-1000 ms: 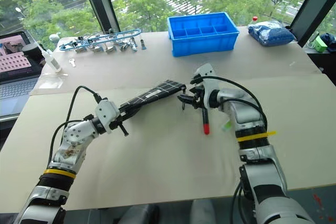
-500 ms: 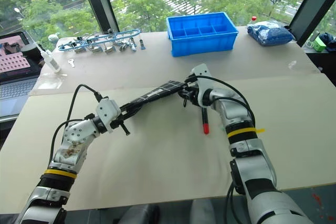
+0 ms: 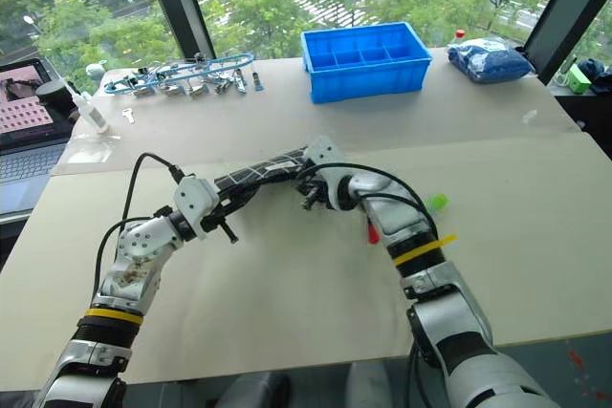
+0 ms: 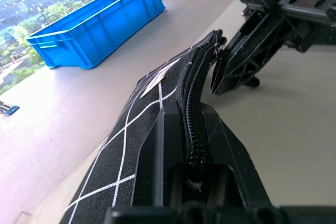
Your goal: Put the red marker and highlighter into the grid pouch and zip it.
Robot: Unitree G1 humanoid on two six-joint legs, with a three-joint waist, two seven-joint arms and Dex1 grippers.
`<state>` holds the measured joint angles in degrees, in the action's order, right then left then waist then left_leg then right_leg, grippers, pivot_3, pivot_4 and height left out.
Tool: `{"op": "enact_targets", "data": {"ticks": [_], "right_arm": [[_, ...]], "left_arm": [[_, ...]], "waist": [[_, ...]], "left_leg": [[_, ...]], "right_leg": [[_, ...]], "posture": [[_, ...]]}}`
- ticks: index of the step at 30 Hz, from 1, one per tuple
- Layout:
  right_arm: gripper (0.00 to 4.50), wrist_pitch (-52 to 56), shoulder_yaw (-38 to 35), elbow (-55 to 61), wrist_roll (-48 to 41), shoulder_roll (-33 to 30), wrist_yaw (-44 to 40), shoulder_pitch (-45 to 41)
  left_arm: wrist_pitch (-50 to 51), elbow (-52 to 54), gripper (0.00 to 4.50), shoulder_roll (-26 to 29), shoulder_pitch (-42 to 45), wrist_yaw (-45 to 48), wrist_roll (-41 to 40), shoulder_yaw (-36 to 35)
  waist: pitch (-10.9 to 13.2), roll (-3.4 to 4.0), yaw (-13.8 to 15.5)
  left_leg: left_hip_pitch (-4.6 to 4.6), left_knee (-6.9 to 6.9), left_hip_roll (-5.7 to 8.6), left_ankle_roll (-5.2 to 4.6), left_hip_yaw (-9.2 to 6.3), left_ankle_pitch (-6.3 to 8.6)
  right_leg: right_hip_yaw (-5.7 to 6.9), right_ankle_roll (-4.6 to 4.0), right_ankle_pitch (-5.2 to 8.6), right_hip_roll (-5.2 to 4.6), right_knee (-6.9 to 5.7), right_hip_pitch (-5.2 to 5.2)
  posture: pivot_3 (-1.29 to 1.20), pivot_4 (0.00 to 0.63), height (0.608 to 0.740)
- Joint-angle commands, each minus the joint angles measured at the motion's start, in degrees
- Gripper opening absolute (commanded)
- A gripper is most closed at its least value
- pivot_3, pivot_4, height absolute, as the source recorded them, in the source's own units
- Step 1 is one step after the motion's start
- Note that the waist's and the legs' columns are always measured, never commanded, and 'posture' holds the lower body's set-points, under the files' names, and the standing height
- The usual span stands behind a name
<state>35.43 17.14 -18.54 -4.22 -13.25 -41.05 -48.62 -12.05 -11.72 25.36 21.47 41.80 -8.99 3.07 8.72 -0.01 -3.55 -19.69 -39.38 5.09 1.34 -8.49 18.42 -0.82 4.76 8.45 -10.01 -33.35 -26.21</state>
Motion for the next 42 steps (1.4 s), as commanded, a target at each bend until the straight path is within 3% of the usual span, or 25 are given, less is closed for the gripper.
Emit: {"op": "enact_targets", "data": {"ticks": [1,6,12,16,21,27,32,36,42], "right_arm": [[0.03,-1.7,-1.5,1.3,-0.7,2.4,0.5,-4.9],[0.03,2.0,-3.2,5.4,-5.1,1.6,-5.4,-6.4],[0.03,5.5,3.2,13.9,-6.7,-1.4,-13.0,-2.4],[0.03,2.8,7.2,10.9,-2.2,-0.9,-10.3,-0.3],[0.03,-0.8,5.4,4.0,2.0,0.3,-4.4,-1.9],[0.03,-1.1,4.3,4.2,1.7,0.9,-4.9,-2.7],[1.68,-0.3,4.1,8.1,0.2,-0.4,-8.0,-1.0],[3.02,6.8,-1.9,13.5,-6.6,-4.1,-12.8,-1.0],[3.02,13.4,-13.5,21.7,-15.9,-16.9,-18.5,2.5]], "left_arm": [[-0.2,1.2,0.00,-0.3,0.8,0.0,0.2,-0.1],[-0.3,0.9,0.00,-0.4,0.6,0.3,0.3,-0.1],[-0.3,0.3,0.00,-0.8,1.3,0.5,0.4,0.1],[-0.2,0.3,0.00,-1.3,1.7,0.5,0.5,0.0],[0.2,1.2,0.00,-1.7,1.0,0.5,0.2,-0.4],[0.3,1.0,0.00,-1.7,1.2,0.9,-0.2,-0.7],[0.3,0.3,0.00,-2.2,2.2,1.1,-0.3,-0.5],[0.3,0.2,0.00,-2.6,2.4,1.3,-0.3,-0.5],[0.9,0.6,0.00,-2.8,2.2,1.6,-0.9,-0.8]], "waist": [[0.0,0.00,-0.1],[0.0,-0.01,-0.2],[0.0,-0.01,-0.1],[0.0,-0.02,-0.4],[0.0,-0.02,-0.3],[0.0,-0.03,0.0],[0.0,-0.03,-0.2],[0.0,-0.03,-0.2],[0.0,-0.04,1.4]], "left_leg": [[0.00,-0.03,0.00,0.00,0.00,0.00],[-0.01,-0.27,0.02,0.03,-0.07,0.04],[-0.12,-0.45,0.05,0.01,-0.10,0.07],[-0.08,-0.46,0.04,0.01,-0.08,0.07],[-0.07,-0.55,0.05,0.03,-0.07,0.06],[-0.08,-0.60,0.06,0.03,-0.07,0.06],[-0.08,-0.59,0.06,0.03,-0.08,0.06],[-0.10,-0.61,0.07,0.03,-0.08,0.06],[-0.12,-0.65,0.09,0.01,-0.09,0.07]], "right_leg": [[0.00,0.00,0.00,0.00,-0.02,0.00],[0.01,0.00,0.00,0.00,-0.29,-0.01],[0.01,0.01,0.00,0.00,-0.32,-0.02],[0.01,0.00,0.00,0.00,-0.43,-0.04],[-0.01,-0.01,-0.01,0.00,-0.58,-0.06],[-0.02,-0.02,-0.01,0.00,-0.60,-0.06],[-0.02,-0.02,-0.01,0.00,-0.61,-0.06],[-0.02,-0.01,-0.01,0.00,-0.61,-0.06],[-0.01,-0.02,-0.01,0.00,-0.60,-0.04]], "posture": [[0.00,0.150,0.740],[0.00,0.150,0.740],[0.00,0.150,0.740],[0.00,0.150,0.740],[0.00,0.150,0.740],[0.00,0.150,0.740],[0.00,0.150,0.740],[0.00,0.150,0.740],[0.00,0.150,0.740]]}}
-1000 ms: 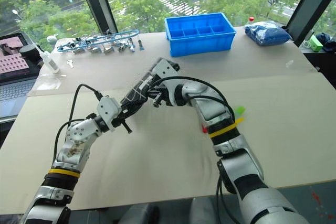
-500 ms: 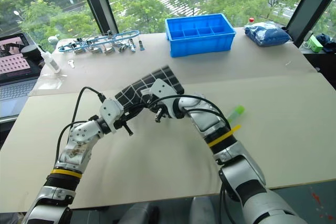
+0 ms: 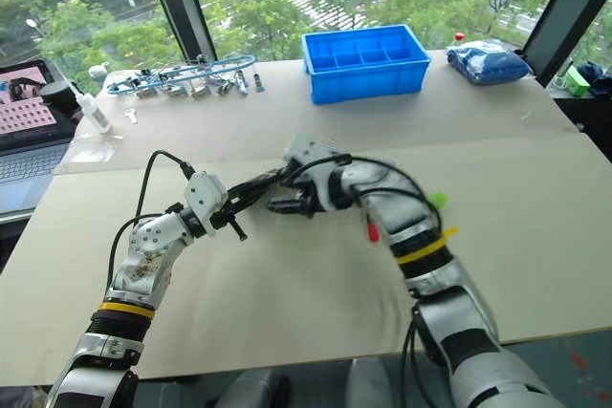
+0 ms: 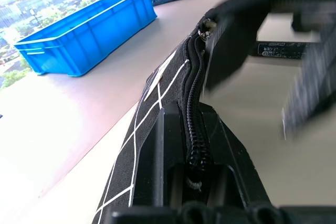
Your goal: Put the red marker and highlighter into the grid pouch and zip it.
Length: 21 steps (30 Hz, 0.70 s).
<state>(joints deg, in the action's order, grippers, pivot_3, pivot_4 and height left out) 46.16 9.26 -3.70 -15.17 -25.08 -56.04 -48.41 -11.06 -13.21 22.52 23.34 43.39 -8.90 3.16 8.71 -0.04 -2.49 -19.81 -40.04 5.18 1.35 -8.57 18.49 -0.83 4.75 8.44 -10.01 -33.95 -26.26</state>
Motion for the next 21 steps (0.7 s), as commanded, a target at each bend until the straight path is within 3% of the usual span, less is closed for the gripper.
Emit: {"op": "enact_targets", "data": {"ticks": [1,4,7,10,14,21], "right_arm": [[3.02,3.6,-7.3,9.1,-6.5,-7.6,-4.6,4.0],[3.02,4.9,-12.0,14.3,-8.5,-15.2,-5.5,10.1],[3.02,6.8,-14.8,11.7,-3.7,-18.8,3.4,13.1],[3.02,10.0,-17.3,7.8,2.1,-18.0,16.5,13.2],[3.02,15.5,-20.4,11.1,2.4,-16.7,22.8,14.9],[3.02,38.3,-27.0,26.6,4.7,-7.8,36.2,18.3]], "left_arm": [[0.0,2.2,0.00,0.0,0.3,0.0,-1.2,-0.9],[0.4,2.3,0.00,-0.3,0.4,-0.2,-1.8,-1.2],[0.7,2.6,0.00,-0.8,0.4,-0.3,-2.0,-1.3],[0.8,2.7,0.00,-1.4,0.6,-0.6,-2.2,-1.4],[1.0,2.8,0.00,-2.1,0.7,-0.8,-2.1,-1.5],[0.3,1.4,0.00,-3.5,1.6,-1.4,-2.0,-1.5]], "waist": [[0.0,-0.02,0.5],[0.0,-0.05,0.8],[0.0,-0.08,0.8],[0.0,-0.13,0.7],[0.0,-0.13,1.4],[0.0,-0.14,1.8]], "left_leg": [[-0.01,0.02,-0.01,-0.01,0.00,0.00],[-0.02,0.04,-0.01,-0.03,0.03,0.02],[-0.02,-0.01,-0.01,-0.06,0.21,0.03],[0.05,-0.02,-0.06,-0.05,0.39,0.03],[0.05,-0.02,-0.08,-0.04,0.42,0.01],[-0.07,-0.20,-0.05,-0.08,0.45,0.03]], "right_leg": [[0.02,0.00,0.00,0.00,0.01,0.01],[0.02,0.00,0.00,0.00,0.06,0.02],[-0.05,0.01,0.00,-0.01,0.08,0.04],[-0.15,-0.03,-0.07,0.00,0.02,0.05],[-0.16,-0.04,-0.10,0.00,0.02,0.06],[-0.19,0.04,-0.17,-0.01,0.06,0.07]], "posture": [[0.00,0.150,0.740],[0.00,0.150,0.740],[0.00,0.150,0.740],[0.00,0.150,0.740],[0.00,0.150,0.740],[0.00,0.150,0.740]]}}
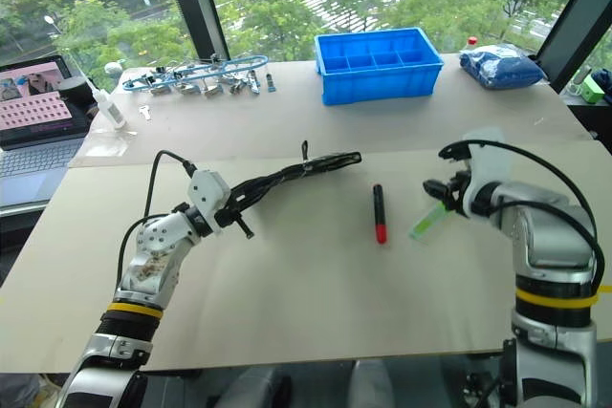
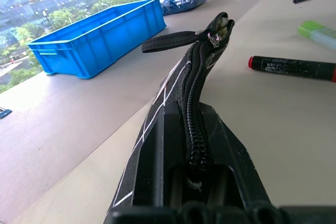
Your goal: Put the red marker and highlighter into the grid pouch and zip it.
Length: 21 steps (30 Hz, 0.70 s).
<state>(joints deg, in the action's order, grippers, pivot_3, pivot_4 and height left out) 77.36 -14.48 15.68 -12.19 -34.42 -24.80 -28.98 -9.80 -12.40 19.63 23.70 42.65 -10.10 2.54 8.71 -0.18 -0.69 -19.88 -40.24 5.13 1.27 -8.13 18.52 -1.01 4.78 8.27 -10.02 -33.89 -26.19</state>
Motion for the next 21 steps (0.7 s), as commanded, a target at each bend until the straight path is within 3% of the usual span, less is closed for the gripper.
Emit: {"op": "enact_targets", "data": {"ticks": [1,9,14,21], "right_arm": [[3.02,8.9,-3.4,8.7,2.0,2.4,6.0,-1.5],[3.02,15.1,-1.1,15.1,3.1,6.6,12.0,-1.6],[3.02,15.1,0.9,15.7,4.3,12.3,16.1,0.3],[3.02,12.1,2.2,14.5,8.3,13.7,21.1,2.6]], "left_arm": [[-1.1,0.2,0.00,-0.9,1.4,-0.7,-0.8,-0.7],[-2.3,-1.9,0.00,-2.5,2.6,-0.8,-0.3,-0.5],[-2.8,-2.0,0.00,-2.8,2.2,-1.1,-0.1,-0.5],[-2.7,-0.6,0.00,-2.5,0.8,-2.0,-0.1,-1.2]], "waist": [[0.0,0.00,0.0],[0.0,0.00,-0.1],[0.0,0.00,-0.2],[0.0,0.00,-0.1]], "left_leg": [[0.00,-0.02,0.00,0.00,0.00,0.00],[0.01,-0.03,0.00,-0.01,0.00,0.00],[0.03,-0.02,0.00,-0.01,0.00,0.00],[0.03,-0.04,0.01,-0.01,0.00,0.00]], "right_leg": [[0.00,0.00,-0.02,0.00,0.01,0.00],[0.01,0.00,-0.04,0.00,0.03,0.03],[0.00,0.00,-0.04,0.01,0.02,0.03],[0.01,0.00,-0.05,0.00,0.02,0.03]], "posture": [[0.00,0.150,0.740],[0.00,0.150,0.740],[0.00,0.150,0.740],[0.00,0.150,0.740]]}}
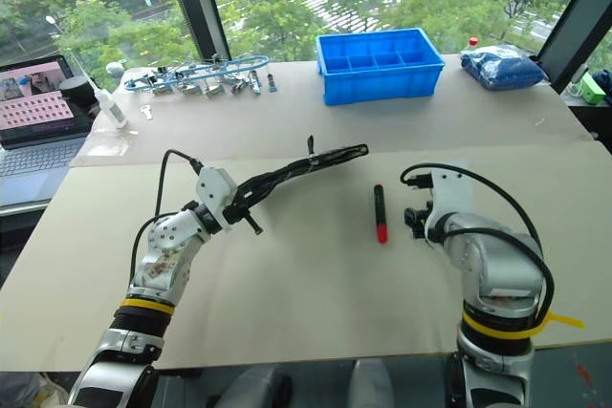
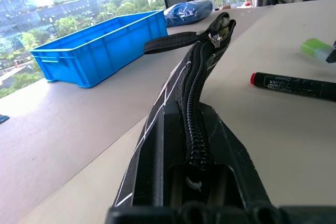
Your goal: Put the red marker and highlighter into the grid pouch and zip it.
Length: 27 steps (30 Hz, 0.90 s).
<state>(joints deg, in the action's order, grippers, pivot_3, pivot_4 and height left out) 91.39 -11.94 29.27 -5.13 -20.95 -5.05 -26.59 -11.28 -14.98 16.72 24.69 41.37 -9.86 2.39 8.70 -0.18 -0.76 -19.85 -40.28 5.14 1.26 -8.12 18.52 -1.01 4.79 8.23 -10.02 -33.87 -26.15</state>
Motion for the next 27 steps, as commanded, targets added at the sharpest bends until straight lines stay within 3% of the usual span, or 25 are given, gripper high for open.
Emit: {"op": "enact_targets", "data": {"ticks": [1,2,8,19,26,27], "right_arm": [[3.02,-2.3,0.1,1.0,1.3,0.1,1.3,0.1],[3.02,-2.9,0.7,0.9,1.2,-0.3,1.0,0.1],[4.47,-2.6,1.2,1.4,-0.2,0.8,-0.6,-0.3],[4.47,-5.3,2.7,-2.1,2.9,3.3,2.9,3.6],[4.47,-2.8,-4.5,-4.8,2.9,13.9,4.7,1.2],[4.23,-2.6,-5.7,-5.1,2.7,15.1,4.6,0.8]], "left_arm": [[-1.2,2.1,0.00,0.5,-0.3,-0.8,-0.4,-1.1],[-1.2,2.2,0.00,0.6,-0.5,-0.9,-0.4,-1.1],[-1.1,2.5,0.00,0.6,-0.9,-1.2,-0.4,-1.3],[-1.0,2.3,0.00,0.5,-0.6,-1.7,-0.4,-1.2],[-0.8,2.4,0.00,0.6,-0.4,-2.0,-0.5,-1.4],[-0.8,2.5,0.00,0.7,-0.4,-2.0,-0.5,-1.5]], "waist": [[0.0,0.00,-0.1],[0.0,0.00,-0.1],[0.0,0.00,-0.2],[0.0,-0.03,-0.1],[-0.1,-0.19,-0.4],[-0.1,-0.20,-0.5]], "left_leg": [[0.00,0.00,0.00,0.00,0.00,0.00],[0.00,0.00,0.00,0.00,0.00,0.00],[0.02,0.01,-0.01,0.00,0.00,0.00],[0.03,0.00,0.00,0.00,0.00,0.00],[0.60,0.08,-0.10,-0.10,0.00,0.06],[0.77,0.17,-0.17,-0.31,-0.01,0.18]], "right_leg": [[0.00,0.00,0.00,0.00,0.00,0.00],[0.00,0.00,0.00,0.00,0.00,0.00],[0.00,0.00,0.00,0.00,0.00,0.00],[0.00,0.00,0.00,0.00,0.00,0.02],[0.00,0.00,0.00,0.09,0.13,0.61],[0.00,-0.01,-0.01,0.19,0.26,0.84]], "posture": [[0.00,0.150,0.740],[0.00,0.150,0.740],[0.00,0.150,0.740],[0.00,0.150,0.740],[0.00,0.150,0.740],[0.00,0.150,0.740]]}}
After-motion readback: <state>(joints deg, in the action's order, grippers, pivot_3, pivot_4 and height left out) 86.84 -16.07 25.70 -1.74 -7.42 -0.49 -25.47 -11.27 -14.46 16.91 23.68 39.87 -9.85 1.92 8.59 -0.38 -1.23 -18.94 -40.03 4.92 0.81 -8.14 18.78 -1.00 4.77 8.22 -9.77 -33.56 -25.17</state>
